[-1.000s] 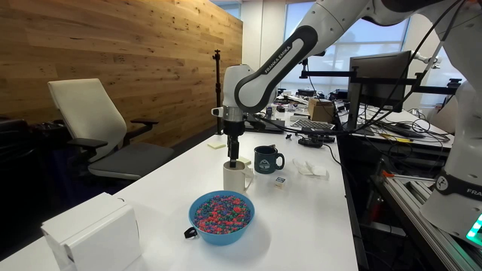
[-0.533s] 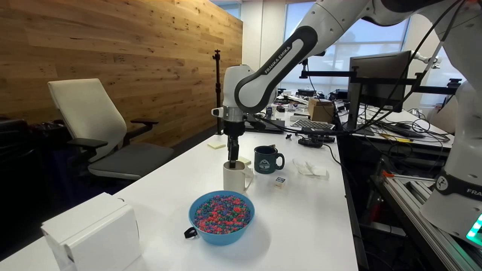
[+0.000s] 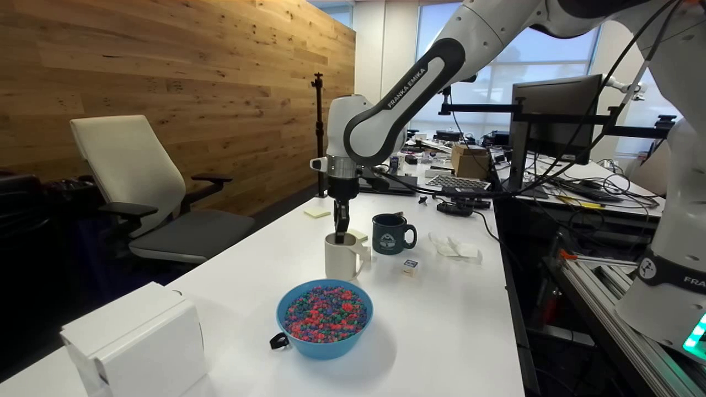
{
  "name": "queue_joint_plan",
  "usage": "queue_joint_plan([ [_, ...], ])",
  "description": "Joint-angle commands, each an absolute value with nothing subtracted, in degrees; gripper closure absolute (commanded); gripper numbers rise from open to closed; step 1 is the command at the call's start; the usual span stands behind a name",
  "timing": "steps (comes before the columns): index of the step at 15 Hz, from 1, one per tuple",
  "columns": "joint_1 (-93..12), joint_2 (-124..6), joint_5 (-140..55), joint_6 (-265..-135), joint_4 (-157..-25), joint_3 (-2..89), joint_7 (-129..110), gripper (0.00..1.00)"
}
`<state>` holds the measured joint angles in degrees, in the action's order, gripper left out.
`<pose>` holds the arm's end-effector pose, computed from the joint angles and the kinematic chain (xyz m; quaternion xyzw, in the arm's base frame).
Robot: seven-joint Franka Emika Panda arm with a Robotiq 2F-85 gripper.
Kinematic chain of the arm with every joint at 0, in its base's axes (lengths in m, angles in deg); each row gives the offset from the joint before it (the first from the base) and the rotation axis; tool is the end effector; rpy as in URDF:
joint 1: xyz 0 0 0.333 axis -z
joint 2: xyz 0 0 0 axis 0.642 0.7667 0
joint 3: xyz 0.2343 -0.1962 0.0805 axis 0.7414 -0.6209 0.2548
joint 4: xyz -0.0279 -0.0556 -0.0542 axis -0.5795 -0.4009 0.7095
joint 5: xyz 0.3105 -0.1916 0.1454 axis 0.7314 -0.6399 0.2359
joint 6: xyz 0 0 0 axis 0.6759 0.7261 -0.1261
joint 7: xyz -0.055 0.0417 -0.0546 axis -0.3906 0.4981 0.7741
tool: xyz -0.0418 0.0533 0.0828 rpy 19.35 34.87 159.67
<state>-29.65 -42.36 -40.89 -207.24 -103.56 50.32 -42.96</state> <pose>0.6490 -0.0841 0.2232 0.9803 0.1941 0.0366 0.0051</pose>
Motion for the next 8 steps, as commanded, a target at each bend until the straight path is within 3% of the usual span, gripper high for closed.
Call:
queue_joint_plan([
  [1,-29.7,-42.0,-42.2,-208.2,-103.1,50.1,-43.4,1.0],
  [8,-30.1,-42.9,-42.9,-208.6,-104.0,50.0,-43.3,0.99],
])
